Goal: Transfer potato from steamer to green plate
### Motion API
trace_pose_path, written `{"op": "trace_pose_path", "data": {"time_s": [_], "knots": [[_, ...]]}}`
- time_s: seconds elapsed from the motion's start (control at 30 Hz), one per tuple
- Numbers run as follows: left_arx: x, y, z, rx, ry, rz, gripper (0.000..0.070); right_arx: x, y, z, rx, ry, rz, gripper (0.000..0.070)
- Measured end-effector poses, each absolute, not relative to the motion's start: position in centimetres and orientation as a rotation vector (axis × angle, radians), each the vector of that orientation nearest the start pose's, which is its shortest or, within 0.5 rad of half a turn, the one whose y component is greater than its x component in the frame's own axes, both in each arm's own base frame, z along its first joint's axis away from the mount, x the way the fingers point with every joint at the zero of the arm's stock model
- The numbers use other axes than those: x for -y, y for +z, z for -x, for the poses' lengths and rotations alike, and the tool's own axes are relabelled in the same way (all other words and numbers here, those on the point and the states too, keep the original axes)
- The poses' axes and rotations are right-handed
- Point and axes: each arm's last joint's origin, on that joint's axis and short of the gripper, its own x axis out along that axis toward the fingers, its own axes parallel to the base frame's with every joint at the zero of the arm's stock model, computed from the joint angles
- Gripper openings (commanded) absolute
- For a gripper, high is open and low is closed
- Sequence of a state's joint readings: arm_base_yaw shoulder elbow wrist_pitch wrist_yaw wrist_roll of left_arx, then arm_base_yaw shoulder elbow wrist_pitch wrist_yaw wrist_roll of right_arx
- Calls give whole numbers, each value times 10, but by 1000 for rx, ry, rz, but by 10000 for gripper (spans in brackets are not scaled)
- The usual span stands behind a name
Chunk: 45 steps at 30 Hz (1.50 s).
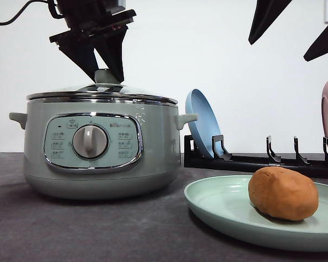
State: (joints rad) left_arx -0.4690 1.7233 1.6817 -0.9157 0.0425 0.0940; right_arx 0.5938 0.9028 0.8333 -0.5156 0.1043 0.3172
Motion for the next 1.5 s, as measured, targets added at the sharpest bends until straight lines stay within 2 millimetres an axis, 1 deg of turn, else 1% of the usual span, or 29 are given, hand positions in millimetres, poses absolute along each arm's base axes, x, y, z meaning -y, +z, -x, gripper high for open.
{"op": "trace_pose_path", "data": {"time_s": [0.2,0.23,0.27,0.3,0.4,0.43,0.47,0.5,0.57,0.7,0.8,0.9,1.07,1.17,1.37,1.5], "knots": [[166,332,-325,-934,-515,-294,3,-101,300,-155,-622,381,-101,621],[166,332,-325,-934,-514,-294,34,-101,300,-155,-622,381,-101,621],[166,332,-325,-935,-514,-294,76,-101,300,-155,-622,381,-101,621],[166,332,-325,-935,-514,-294,137,-101,300,-155,-622,381,-100,621],[166,332,-325,-936,-513,-291,344,-101,300,-155,-622,382,-99,621],[166,332,-325,-939,-512,-290,401,-101,300,-155,-622,382,-99,621],[166,331,-325,-941,-512,-289,446,-101,300,-155,-622,382,-98,621],[166,331,-325,-943,-513,-289,474,-101,300,-155,-622,382,-98,621],[166,331,-325,-942,-513,-289,486,-101,300,-155,-622,382,-98,621],[166,334,-324,-932,-513,-287,486,-101,300,-155,-622,383,-96,621],[163,343,-319,-900,-514,-280,486,-101,300,-155,-622,387,-96,621],[158,358,-309,-852,-516,-270,485,-102,300,-155,-624,394,-98,621],[148,385,-288,-775,-524,-252,478,-102,300,-155,-630,414,-102,621],[142,398,-273,-759,-561,-235,472,-103,300,-154,-641,442,-108,621],[132,416,-240,-766,-674,-195,472,-104,297,-151,-700,516,-118,621],[126,423,-222,-793,-726,-181,472,-105,295,-148,-754,586,-131,620]]}}
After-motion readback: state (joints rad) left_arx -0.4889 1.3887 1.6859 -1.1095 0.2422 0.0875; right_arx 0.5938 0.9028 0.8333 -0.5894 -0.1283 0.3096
